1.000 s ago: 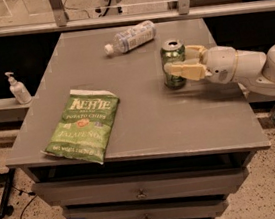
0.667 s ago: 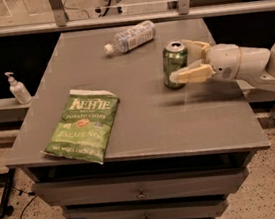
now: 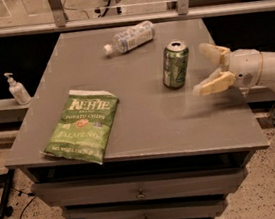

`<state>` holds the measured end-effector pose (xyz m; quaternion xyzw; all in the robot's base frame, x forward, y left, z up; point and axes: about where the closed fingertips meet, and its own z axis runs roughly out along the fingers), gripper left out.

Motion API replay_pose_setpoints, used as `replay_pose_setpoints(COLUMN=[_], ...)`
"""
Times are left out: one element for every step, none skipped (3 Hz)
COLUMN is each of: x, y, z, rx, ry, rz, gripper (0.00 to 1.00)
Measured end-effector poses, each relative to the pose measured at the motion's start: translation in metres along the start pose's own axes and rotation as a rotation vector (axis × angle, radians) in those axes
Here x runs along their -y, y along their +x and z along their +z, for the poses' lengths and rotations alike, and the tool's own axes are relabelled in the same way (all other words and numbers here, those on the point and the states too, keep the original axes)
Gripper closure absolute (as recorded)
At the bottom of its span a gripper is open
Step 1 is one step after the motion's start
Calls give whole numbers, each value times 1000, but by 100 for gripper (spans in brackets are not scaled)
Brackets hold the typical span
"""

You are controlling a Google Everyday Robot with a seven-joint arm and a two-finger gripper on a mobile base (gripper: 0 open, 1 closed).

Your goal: Place green can upright

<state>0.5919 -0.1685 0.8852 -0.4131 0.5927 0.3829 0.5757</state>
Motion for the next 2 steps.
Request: replay_pose_setpoints(x=[-2,-2], y=[-4,-5], z=[-56,-67], rx=[-54,-57], ry=[107,126], rz=[-9,-10], gripper=[0,0])
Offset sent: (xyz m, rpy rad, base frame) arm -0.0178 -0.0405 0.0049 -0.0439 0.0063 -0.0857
